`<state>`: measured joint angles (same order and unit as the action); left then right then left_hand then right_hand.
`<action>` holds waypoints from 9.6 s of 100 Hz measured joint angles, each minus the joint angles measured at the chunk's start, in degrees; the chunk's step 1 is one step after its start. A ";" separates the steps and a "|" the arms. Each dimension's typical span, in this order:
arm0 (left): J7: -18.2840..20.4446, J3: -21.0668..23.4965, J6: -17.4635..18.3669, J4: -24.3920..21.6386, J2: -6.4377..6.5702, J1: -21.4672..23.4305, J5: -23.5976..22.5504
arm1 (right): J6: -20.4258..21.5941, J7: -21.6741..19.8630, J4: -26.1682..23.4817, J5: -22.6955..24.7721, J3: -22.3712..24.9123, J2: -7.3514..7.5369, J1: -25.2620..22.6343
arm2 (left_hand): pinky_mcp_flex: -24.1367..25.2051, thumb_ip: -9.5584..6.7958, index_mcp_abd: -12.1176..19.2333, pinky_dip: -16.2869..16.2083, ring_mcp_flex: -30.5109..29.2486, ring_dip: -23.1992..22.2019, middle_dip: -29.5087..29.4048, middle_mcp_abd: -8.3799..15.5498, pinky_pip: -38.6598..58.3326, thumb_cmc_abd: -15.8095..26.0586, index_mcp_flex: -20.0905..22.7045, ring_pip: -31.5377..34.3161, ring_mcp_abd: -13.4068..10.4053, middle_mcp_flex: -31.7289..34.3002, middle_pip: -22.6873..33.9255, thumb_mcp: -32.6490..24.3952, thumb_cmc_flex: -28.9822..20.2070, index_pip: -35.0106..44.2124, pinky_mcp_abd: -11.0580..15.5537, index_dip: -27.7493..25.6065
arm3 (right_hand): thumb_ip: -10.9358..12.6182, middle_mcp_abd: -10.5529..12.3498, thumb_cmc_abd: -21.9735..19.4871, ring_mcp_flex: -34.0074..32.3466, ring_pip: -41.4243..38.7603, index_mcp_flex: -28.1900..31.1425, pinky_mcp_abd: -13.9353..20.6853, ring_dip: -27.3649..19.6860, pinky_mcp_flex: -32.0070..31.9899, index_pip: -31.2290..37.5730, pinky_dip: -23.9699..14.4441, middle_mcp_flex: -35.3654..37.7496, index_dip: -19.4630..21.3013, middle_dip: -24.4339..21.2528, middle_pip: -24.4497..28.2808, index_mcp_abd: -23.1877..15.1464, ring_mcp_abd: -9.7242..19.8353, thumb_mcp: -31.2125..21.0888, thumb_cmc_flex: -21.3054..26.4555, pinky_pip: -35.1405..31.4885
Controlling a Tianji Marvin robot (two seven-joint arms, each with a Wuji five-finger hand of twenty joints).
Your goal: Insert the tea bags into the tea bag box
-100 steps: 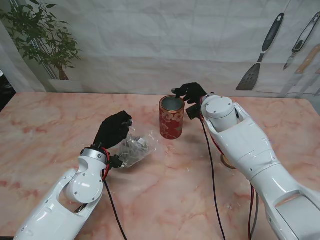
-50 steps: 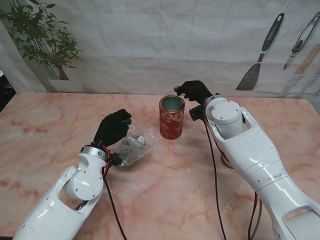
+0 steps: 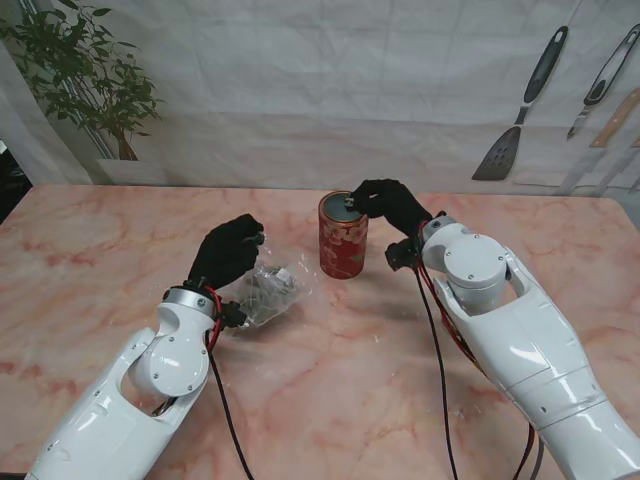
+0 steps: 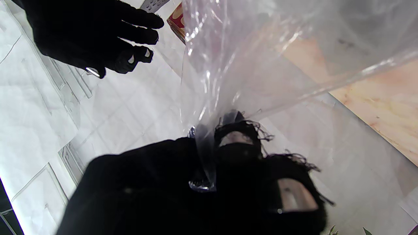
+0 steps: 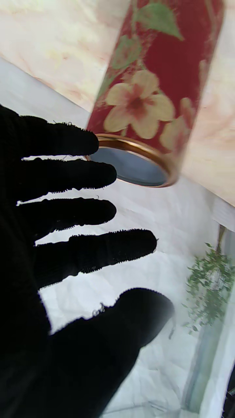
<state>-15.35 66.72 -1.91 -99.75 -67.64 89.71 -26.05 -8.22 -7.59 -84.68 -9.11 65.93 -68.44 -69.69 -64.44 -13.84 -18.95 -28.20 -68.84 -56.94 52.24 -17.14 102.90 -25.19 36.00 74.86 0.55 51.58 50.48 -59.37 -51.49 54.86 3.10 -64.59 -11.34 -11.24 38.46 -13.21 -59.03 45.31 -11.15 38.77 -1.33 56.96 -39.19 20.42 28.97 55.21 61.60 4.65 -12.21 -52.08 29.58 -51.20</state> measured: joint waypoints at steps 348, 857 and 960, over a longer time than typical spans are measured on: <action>-7.79 -11.17 15.65 5.20 -2.55 -3.66 4.04 | -4.82 -21.44 4.78 -0.56 -15.45 4.04 5.63 | 1.80 6.47 -0.10 6.18 2.21 7.80 0.00 -0.17 -1.46 0.04 -0.10 -4.16 3.00 -1.18 -1.25 0.04 -2.31 -0.58 -2.16 -0.48 | 3.08 -0.54 -6.33 -1.63 -2.58 1.02 -0.83 4.13 -0.35 -17.32 1.45 -0.05 -19.37 4.91 4.91 -6.14 -0.25 4.66 -5.18 -9.40; -9.37 -10.80 10.00 8.43 -3.42 -5.25 2.93 | -2.89 -17.51 1.60 -15.50 -2.55 2.04 -1.74 | 5.61 14.05 0.72 12.16 8.28 11.42 1.75 -0.78 -9.74 2.33 -2.36 -13.72 9.21 -4.83 -3.80 2.98 -7.67 0.06 -7.78 -2.14 | 0.97 -0.29 -14.01 7.75 5.16 -5.94 -0.62 -3.28 -4.63 2.11 1.26 -9.97 -1.29 -2.93 -2.28 -0.77 1.99 10.62 18.33 3.78; -9.91 -9.69 8.06 7.75 -3.44 -4.89 3.68 | -2.31 -16.78 0.18 -24.57 2.00 0.97 -3.14 | 5.62 14.05 1.25 12.16 8.29 11.44 1.76 -0.78 -9.75 2.33 -2.36 -13.72 9.31 -4.84 -3.84 2.98 -7.93 0.04 -7.88 -2.18 | -0.73 0.28 -13.96 7.78 15.83 -5.29 -0.61 -7.40 -5.11 1.66 -1.51 -10.56 -3.83 -9.11 -10.04 -2.19 2.61 11.20 18.31 8.86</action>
<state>-25.26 57.03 6.15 -92.00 -71.08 84.83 -22.37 -10.53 -24.37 -84.50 -33.68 67.93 -67.47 -72.83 -58.82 0.21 -17.70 -16.04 -60.55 -45.50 54.00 -17.92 93.15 -22.86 33.64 61.14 9.85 46.74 46.65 -56.39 -59.42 54.89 -4.79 -66.77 -12.07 -10.96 24.51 -5.43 -43.20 40.02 -11.76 31.37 -6.44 58.62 -40.70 9.87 25.14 46.10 51.55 2.46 -9.60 -40.88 47.89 -42.33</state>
